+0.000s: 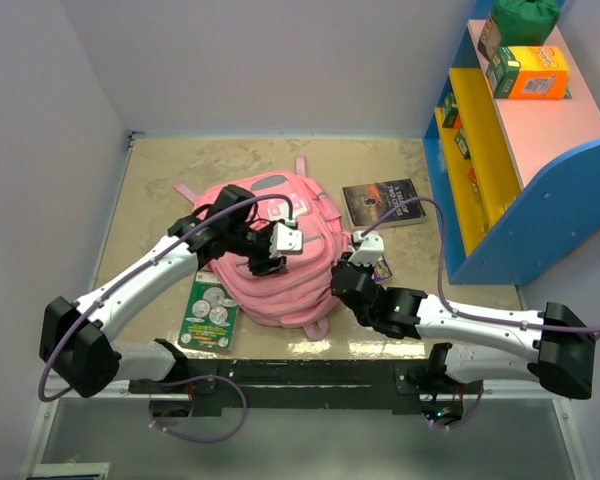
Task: Pack the student bag
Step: Zip the student bag at the center of the board.
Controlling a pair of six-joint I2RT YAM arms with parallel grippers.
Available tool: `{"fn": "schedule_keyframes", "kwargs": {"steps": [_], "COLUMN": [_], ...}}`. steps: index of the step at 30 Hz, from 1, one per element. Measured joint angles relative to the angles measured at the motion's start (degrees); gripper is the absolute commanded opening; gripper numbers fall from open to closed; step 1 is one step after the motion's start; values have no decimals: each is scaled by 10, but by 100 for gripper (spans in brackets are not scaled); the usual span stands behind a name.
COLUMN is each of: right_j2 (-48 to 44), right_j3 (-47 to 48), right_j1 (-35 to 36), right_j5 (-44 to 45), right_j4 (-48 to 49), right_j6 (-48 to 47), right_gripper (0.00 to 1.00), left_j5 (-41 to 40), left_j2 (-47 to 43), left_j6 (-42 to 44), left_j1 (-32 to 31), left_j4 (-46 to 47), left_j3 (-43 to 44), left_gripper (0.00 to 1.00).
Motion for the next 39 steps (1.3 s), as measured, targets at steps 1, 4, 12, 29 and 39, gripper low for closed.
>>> {"fn": "schedule_keyframes", "kwargs": {"steps": [1, 4, 12, 29, 39], "right_j2": [-2, -8, -11, -13, 0], "right_j3": [-1, -2, -2, -2, -2], "right_j1": [0, 0, 0, -4, -78], "right_j5": [-3, -8, -14, -22, -82], "right_j4": [1, 2, 4, -8, 17], "right_j6": [0, 2, 2, 14, 2], "right_gripper": [0, 0, 0, 0, 0], "left_j5": [-12, -61, -130, -216, -174], "left_j2": [10, 42, 71, 98, 23], "left_j6": [-17, -60, -99, -92, 33], "left_j1": [-7, -27, -71, -111, -107], "left_j4": [16, 63, 104, 150, 9], "left_j3": [0, 0, 0, -18, -1], "left_gripper": [55, 57, 57, 0, 0]}}
